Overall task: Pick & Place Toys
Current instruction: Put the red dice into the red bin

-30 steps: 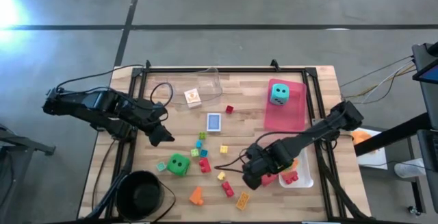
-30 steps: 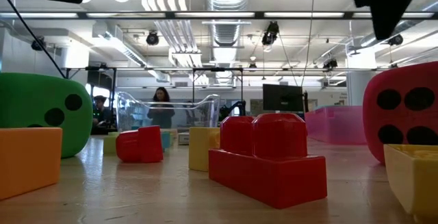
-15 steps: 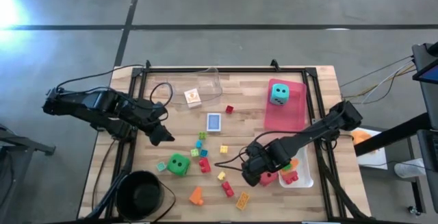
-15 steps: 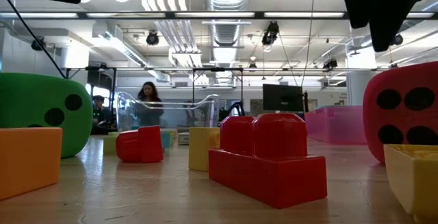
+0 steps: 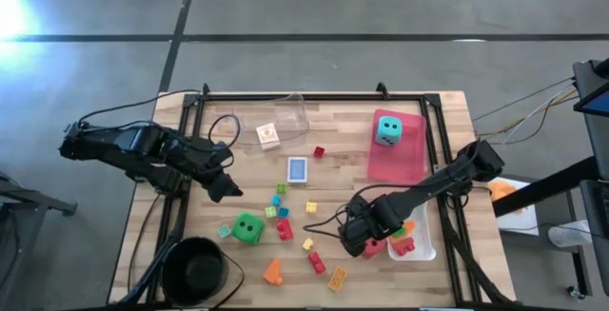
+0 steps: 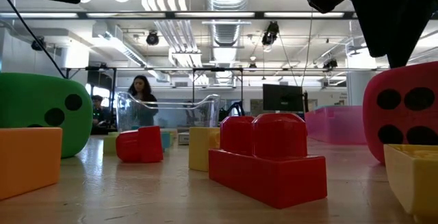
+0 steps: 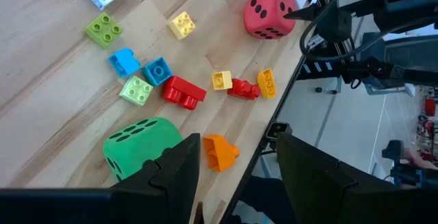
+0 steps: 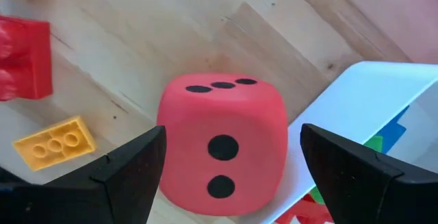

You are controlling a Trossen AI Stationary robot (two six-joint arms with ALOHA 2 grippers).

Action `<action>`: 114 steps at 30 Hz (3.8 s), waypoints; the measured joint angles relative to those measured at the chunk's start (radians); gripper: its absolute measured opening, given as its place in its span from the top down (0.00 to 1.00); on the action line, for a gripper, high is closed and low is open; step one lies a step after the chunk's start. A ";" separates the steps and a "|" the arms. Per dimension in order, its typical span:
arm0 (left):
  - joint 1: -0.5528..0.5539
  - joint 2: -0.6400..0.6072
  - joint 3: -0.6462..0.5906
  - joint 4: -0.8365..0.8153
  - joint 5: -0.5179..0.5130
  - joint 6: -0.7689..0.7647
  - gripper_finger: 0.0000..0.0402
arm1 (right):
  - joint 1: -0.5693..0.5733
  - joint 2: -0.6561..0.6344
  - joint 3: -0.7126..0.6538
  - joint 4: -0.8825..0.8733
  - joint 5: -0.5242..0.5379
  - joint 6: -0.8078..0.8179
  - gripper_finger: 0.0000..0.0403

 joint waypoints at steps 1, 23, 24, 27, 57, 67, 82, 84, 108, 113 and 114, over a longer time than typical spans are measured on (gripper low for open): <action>0.000 0.000 0.000 0.000 0.000 -0.001 0.51 | 0.001 0.000 -0.003 0.001 -0.008 -0.001 0.18; 0.000 0.000 0.000 -0.001 0.008 -0.016 0.51 | 0.034 -0.003 -0.075 0.109 -0.033 0.038 0.18; 0.000 0.000 0.000 -0.001 0.008 -0.016 0.51 | 0.034 -0.003 -0.075 0.109 -0.032 0.036 0.18; 0.000 0.000 0.000 -0.001 0.008 -0.016 0.51 | 0.034 -0.002 -0.075 0.113 -0.028 0.045 0.18; 0.000 0.000 0.000 0.000 0.010 0.023 0.51 | 0.015 0.002 -0.075 0.336 -0.037 0.096 0.18; 0.000 0.000 0.000 0.000 0.023 0.023 0.51 | -0.036 0.005 -0.076 0.337 0.045 0.080 0.18; 0.000 0.000 0.000 -0.001 0.027 0.023 0.51 | -0.023 -0.014 -0.076 0.312 -0.064 0.054 0.18; 0.000 0.000 0.000 -0.001 0.027 0.025 0.51 | -0.024 -0.032 -0.076 0.308 -0.064 0.024 0.18; 0.000 0.000 0.000 0.000 0.027 0.030 0.51 | -0.048 -0.097 -0.277 0.452 -0.288 -0.276 0.18; 0.000 0.000 0.000 -0.001 0.027 0.021 0.51 | -0.067 -0.099 -0.354 0.594 -0.329 -0.283 0.18; 0.000 0.000 0.000 -0.001 0.027 0.019 0.51 | -0.069 -0.100 -0.367 0.623 -0.336 -0.285 0.18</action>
